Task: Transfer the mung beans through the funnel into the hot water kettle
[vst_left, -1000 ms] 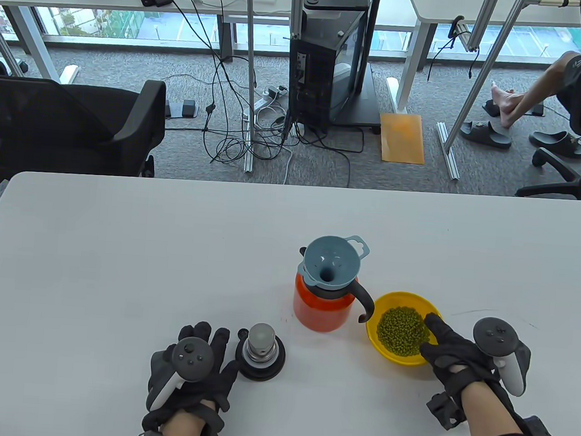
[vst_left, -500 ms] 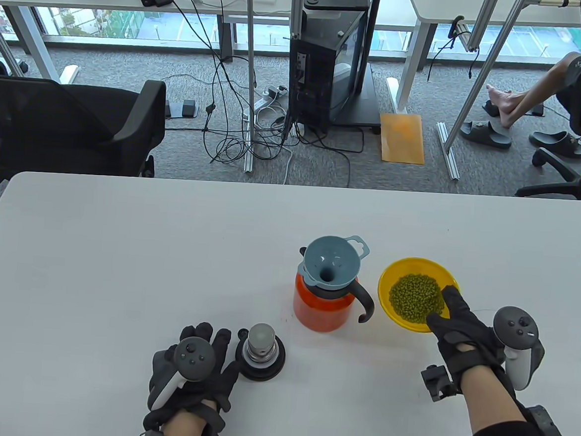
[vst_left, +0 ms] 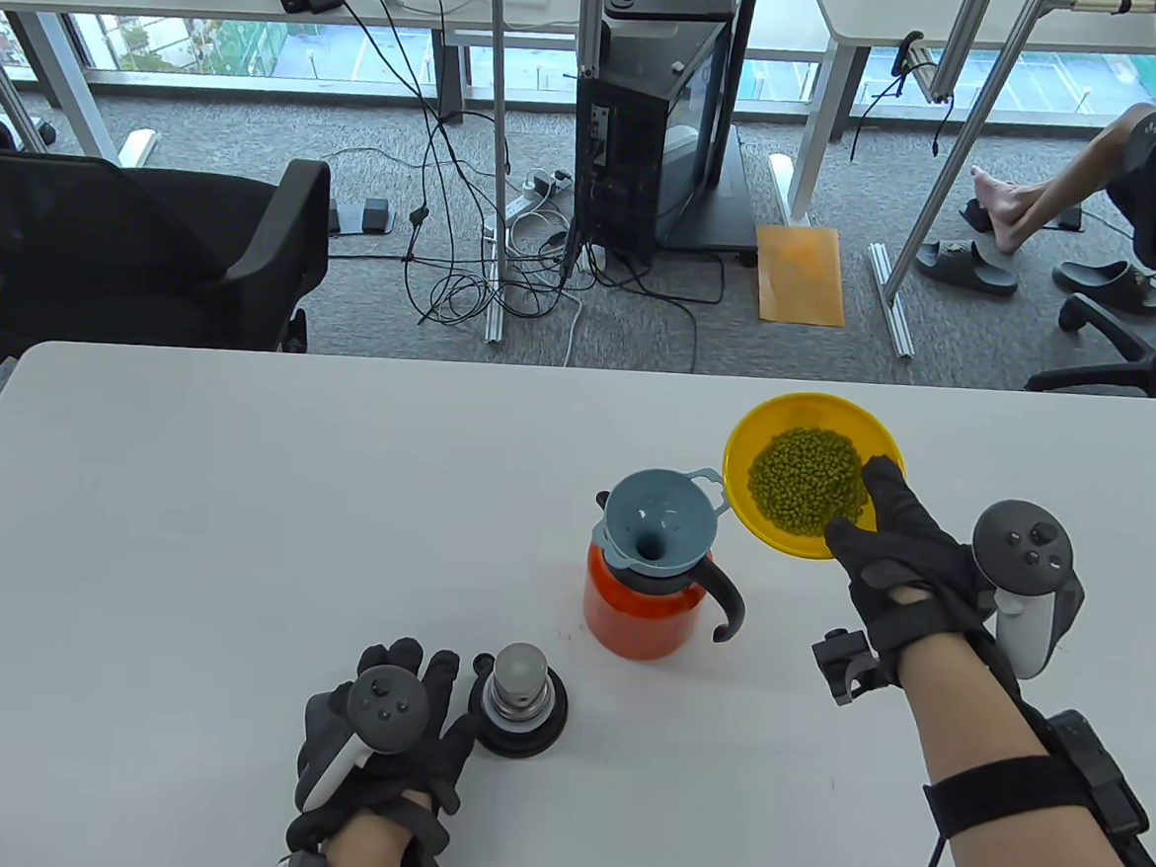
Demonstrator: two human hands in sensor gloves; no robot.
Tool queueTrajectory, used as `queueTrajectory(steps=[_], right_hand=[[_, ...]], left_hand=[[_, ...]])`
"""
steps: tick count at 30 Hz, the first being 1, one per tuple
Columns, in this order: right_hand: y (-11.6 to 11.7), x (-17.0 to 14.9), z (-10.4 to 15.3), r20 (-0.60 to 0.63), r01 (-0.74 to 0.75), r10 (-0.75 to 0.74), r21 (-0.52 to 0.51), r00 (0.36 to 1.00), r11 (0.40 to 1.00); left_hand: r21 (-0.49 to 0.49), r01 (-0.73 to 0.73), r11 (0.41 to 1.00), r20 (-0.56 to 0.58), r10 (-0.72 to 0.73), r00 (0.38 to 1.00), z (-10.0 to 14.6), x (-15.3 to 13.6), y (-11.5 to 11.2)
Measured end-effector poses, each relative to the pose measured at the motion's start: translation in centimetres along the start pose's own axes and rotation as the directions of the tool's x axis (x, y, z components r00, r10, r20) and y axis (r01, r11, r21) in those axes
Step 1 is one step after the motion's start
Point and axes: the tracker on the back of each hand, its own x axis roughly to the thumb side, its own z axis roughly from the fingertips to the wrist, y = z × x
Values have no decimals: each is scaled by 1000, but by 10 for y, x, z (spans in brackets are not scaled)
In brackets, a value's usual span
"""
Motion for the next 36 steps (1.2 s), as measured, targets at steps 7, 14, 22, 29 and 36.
queueTrajectory(steps=[7, 14, 22, 29, 36], right_hand=[[27, 32, -3, 41, -81, 80, 24, 996, 996], [48, 39, -2, 66, -128, 125, 43, 990, 991], [56, 40, 0, 122, -216, 209, 45, 970, 975], [61, 43, 0, 170, -277, 266, 43, 949, 960], [70, 45, 1, 271, -386, 364, 29, 891, 922]], left_hand=[[1, -1, 1000, 1, 1, 1000, 0, 1, 0], [3, -1, 1000, 5, 1, 1000, 0, 1, 0], [-1, 0, 1000, 6, 0, 1000, 0, 1, 0], [-2, 2, 1000, 7, -2, 1000, 0, 2, 0], [-3, 0, 1000, 5, 0, 1000, 0, 2, 0]])
